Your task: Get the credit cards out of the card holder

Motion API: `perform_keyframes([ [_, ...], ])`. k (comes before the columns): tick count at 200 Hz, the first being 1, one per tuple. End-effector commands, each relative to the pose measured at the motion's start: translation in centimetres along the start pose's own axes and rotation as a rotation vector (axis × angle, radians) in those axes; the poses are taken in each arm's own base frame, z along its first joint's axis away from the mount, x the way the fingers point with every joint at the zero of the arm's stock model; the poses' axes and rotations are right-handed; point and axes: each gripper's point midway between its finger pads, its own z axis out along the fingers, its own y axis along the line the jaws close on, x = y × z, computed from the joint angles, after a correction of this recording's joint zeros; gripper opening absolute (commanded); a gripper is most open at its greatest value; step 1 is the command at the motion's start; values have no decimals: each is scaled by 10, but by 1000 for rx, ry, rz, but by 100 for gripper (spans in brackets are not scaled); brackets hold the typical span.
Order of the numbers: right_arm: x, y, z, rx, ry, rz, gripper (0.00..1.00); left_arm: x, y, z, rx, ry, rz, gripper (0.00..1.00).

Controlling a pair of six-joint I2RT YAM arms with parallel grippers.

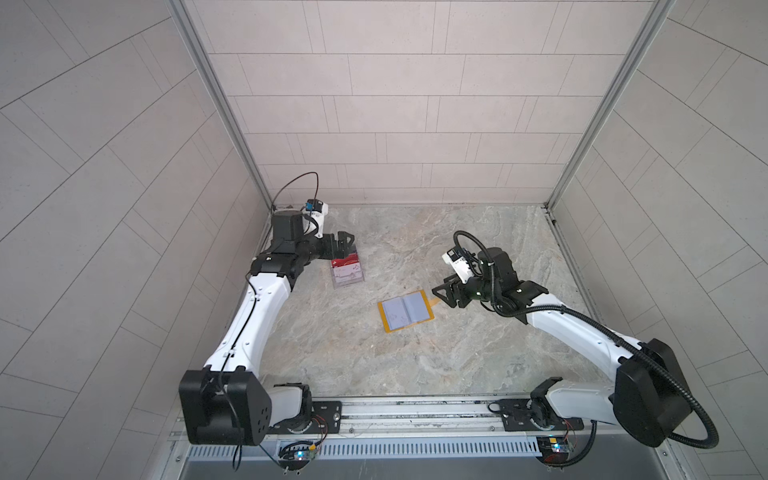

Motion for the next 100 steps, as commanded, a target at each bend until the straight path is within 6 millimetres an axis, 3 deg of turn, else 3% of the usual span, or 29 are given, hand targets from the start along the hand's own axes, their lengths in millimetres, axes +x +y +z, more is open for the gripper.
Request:
perform_keyframes([
  [1, 3, -2, 8, 41, 9, -23, 64, 20, -17, -7, 73, -29, -53, 100],
  [54, 7, 3, 27, 70, 48, -38, 64, 105, -43, -3, 65, 68, -60, 96],
  [100, 12, 14, 41, 75, 80, -55, 63, 154, -57, 6, 107, 91, -128, 66],
])
